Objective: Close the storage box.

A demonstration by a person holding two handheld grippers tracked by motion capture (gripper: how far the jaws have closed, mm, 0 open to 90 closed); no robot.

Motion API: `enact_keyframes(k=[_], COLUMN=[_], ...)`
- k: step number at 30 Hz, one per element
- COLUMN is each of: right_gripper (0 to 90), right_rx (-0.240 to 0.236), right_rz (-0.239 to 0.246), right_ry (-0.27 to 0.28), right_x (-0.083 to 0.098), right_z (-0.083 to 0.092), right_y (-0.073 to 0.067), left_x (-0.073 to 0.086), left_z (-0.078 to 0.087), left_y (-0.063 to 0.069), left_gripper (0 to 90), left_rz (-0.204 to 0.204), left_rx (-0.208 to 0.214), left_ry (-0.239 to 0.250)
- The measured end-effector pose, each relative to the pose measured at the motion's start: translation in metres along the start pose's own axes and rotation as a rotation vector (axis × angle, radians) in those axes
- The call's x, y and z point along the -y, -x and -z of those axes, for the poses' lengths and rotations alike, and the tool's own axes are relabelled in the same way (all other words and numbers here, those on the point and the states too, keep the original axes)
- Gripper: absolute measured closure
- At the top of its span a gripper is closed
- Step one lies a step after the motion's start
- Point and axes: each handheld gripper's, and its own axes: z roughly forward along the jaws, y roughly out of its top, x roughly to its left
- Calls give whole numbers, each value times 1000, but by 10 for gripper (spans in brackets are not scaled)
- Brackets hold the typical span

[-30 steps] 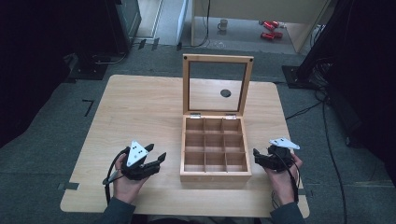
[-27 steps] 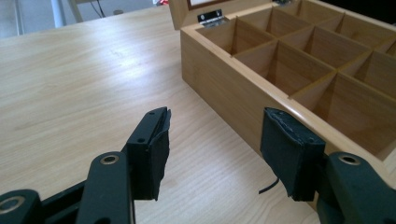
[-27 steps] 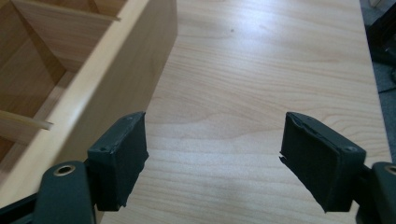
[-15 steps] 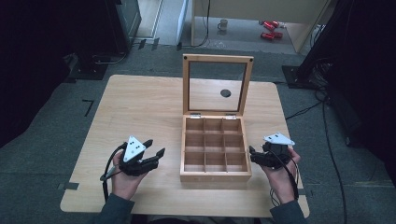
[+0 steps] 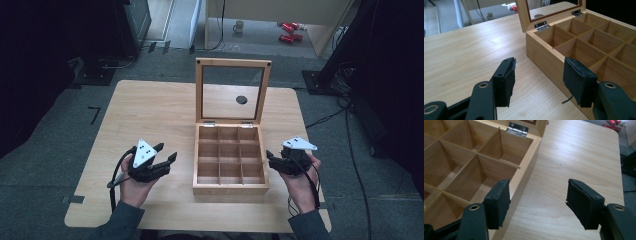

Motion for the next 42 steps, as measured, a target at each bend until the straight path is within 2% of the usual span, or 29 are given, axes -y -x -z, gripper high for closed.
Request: enact_keyframes(k=[7,12,18,22,34,42], right_gripper=[366,355,351,350,396,428], right_rx=[-8,-15,-11,-29,-37,-43], right_rz=[10,7,9,-7,0,-12], right_ry=[17,34,46,57,72,77], right_x=[-12,-20,-30,-35,-51,-53], right_z=[1,2,1,-1,-5,-9], right_y=[1,0,1,3,8,10], left_x=[-12,-20,-30,-36,-48,-55], left_z=[-5,-10,-14,-16,-27,-36], left_y=[-4,-4,-6,-7,-11,-15], left_gripper=[429,429,431,434,440,443], left_rz=[0,-26,-38,-51,-55,-56], left_rx=[1,0,5,5,6,-4], left_ry=[4,-4,-2,-1,3,-2])
